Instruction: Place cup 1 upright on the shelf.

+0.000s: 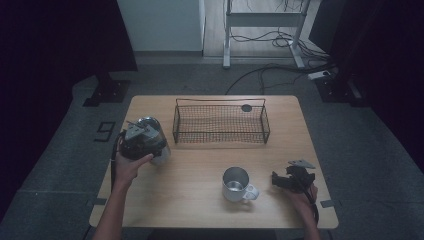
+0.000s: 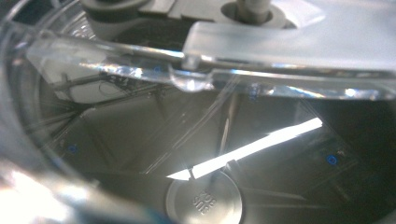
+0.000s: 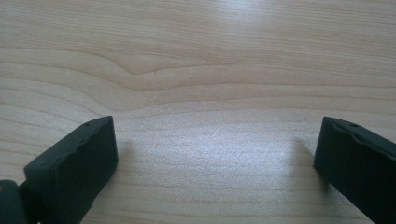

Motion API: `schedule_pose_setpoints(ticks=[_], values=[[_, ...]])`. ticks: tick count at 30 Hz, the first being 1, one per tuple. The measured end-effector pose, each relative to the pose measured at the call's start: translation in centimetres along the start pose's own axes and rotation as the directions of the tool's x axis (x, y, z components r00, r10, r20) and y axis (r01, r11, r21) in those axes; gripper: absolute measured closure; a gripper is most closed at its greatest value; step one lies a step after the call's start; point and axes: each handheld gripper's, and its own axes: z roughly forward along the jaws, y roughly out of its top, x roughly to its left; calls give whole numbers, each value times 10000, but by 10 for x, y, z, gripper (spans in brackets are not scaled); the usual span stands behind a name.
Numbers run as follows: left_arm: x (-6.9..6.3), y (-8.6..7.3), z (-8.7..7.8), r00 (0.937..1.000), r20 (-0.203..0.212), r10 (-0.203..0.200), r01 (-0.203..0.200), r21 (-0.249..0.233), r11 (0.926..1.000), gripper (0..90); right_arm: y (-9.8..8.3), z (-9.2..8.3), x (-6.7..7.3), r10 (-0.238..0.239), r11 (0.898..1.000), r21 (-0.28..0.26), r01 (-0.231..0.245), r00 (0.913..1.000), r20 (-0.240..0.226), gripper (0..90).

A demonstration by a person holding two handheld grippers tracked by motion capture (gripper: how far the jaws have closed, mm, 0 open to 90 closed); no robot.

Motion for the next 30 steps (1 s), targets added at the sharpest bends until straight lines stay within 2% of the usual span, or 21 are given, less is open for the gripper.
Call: schedule_pose_setpoints(ticks=[30], values=[[-16, 38, -4, 9995, 179, 261, -254, -414, 9988, 41, 0, 0, 0, -14, 10000, 3, 14, 10000, 1, 0]])
